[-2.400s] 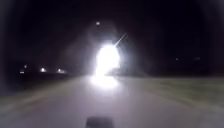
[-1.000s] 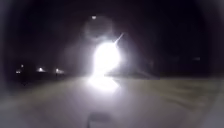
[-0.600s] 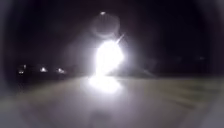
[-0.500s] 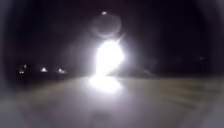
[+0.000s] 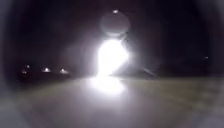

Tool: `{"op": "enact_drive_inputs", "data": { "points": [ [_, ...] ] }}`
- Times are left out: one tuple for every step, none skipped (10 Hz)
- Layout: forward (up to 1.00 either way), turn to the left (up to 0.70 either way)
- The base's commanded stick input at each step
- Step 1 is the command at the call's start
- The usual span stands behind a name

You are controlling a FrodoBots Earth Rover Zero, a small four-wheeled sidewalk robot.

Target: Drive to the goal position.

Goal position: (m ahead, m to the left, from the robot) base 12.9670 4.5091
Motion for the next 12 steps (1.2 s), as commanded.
{"op": "enact_drive_inputs", "data": {
  "points": [
    [1.00, 0.05],
    [1.00, 0.04],
    [1.00, 0.05],
    [1.00, 0.04],
    [1.00, 0.05],
    [1.00, 0.04],
    [1.00, 0.05],
    [1.00, 0.04],
    [1.00, 0.04],
    [1.00, 0.05],
    [1.00, 0.05],
    [1.00, 0.04]
  ]
}}
